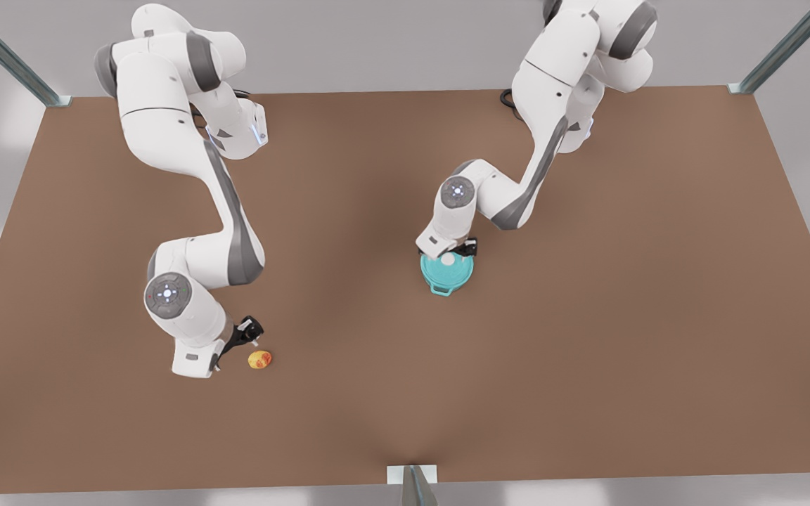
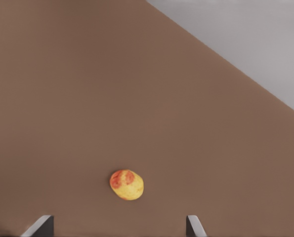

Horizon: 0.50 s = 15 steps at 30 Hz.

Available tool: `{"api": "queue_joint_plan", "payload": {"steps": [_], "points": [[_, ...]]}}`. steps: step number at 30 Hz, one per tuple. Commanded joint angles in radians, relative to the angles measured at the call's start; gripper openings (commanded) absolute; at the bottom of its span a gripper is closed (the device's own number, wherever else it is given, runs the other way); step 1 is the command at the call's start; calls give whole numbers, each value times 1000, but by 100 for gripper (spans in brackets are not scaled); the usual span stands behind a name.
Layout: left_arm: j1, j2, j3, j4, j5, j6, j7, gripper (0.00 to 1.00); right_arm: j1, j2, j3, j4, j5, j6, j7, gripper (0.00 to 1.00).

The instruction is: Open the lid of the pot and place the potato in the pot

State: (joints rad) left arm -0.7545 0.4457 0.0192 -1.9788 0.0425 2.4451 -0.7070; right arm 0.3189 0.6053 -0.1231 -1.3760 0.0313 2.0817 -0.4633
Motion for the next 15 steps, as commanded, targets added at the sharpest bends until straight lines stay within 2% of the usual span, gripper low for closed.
{"api": "queue_joint_plan", "payload": {"steps": [1, 4, 7, 8, 10, 13, 15], "points": [[1, 4, 1, -2, 14, 37, -169, 100, -3, 11, 2, -3, 12, 77, -814, 100], [0, 8, 7, -2, 16, 37, -169, 100, -12, 47, 2, -6, 67, 101, -928, 100], [0, 21, 8, -2, 31, 37, -169, 81, -11, 76, 3, -6, 65, 109, -945, 100], [1, 19, 8, -2, 31, 37, -169, 64, -11, 88, 3, -6, 64, 109, -973, 100], [1, 13, 8, 1, 31, 29, -169, 49, -9, 119, 7, -6, 67, 104, -974, 100], [0, 2, 19, 21, 31, -12, -169, 39, -9, 134, 7, -20, 68, 95, -977, 100], [0, -4, 35, 83, 31, -92, -172, 37, -9, 146, 7, -26, 68, 95, -974, 100]]}}
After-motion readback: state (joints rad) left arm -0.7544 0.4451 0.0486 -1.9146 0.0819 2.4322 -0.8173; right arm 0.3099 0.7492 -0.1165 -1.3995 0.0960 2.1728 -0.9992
